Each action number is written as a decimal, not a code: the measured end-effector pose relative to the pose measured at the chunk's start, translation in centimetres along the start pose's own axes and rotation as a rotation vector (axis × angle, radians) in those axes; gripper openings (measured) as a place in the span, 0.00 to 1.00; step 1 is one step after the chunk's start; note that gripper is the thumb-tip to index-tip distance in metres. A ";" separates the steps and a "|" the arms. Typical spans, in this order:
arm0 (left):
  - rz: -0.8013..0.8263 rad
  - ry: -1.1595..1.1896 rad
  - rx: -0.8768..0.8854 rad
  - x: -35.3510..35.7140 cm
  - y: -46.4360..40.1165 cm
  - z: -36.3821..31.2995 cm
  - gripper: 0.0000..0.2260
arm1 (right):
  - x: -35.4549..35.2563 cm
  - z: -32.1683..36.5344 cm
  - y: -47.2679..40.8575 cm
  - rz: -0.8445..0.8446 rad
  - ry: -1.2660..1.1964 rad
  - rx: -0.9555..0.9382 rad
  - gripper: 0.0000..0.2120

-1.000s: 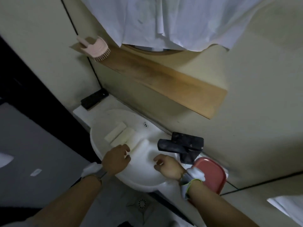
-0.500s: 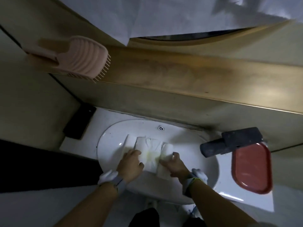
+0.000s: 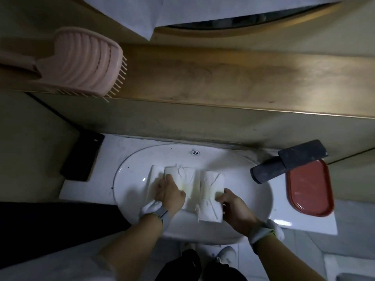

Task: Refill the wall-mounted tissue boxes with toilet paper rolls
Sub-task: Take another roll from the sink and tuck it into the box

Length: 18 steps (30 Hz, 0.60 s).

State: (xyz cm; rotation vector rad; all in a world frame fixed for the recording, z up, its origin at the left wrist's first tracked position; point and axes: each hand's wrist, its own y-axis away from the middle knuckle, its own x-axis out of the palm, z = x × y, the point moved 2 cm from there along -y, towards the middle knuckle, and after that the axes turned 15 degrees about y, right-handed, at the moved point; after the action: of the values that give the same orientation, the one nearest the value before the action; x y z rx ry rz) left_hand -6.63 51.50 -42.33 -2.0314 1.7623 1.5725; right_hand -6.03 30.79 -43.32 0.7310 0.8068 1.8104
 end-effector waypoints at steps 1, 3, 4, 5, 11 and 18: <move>-0.009 -0.013 0.010 0.1 -0.2 -0.1 0.27 | -0.4 -0.1 0.4 0.007 -0.002 -0.018 0.27; -0.020 -0.051 0.023 0.3 -0.7 -0.2 0.29 | -1.2 -0.6 0.9 -0.019 -0.028 -0.035 0.26; -0.021 -0.060 0.025 0.3 -0.8 -0.3 0.29 | -1.7 -1.0 1.2 -0.047 -0.045 -0.041 0.26; -0.024 -0.040 0.013 0.2 -1.0 -0.2 0.29 | -1.9 -1.1 1.1 -0.072 -0.037 -0.046 0.26; -0.001 0.254 -0.026 -1.0 -0.7 -0.3 0.29 | -2.4 -1.0 2.1 -0.184 0.038 -0.049 0.18; -0.008 0.632 -0.051 -2.1 1.1 0.4 0.29 | -1.8 -0.3 3.1 -0.173 0.088 -0.093 0.18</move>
State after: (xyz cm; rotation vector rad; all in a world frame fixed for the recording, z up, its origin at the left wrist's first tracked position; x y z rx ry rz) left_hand -7.41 52.90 -40.49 -2.7690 1.8715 1.0355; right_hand -7.33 28.18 -41.24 0.5087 0.8123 1.7213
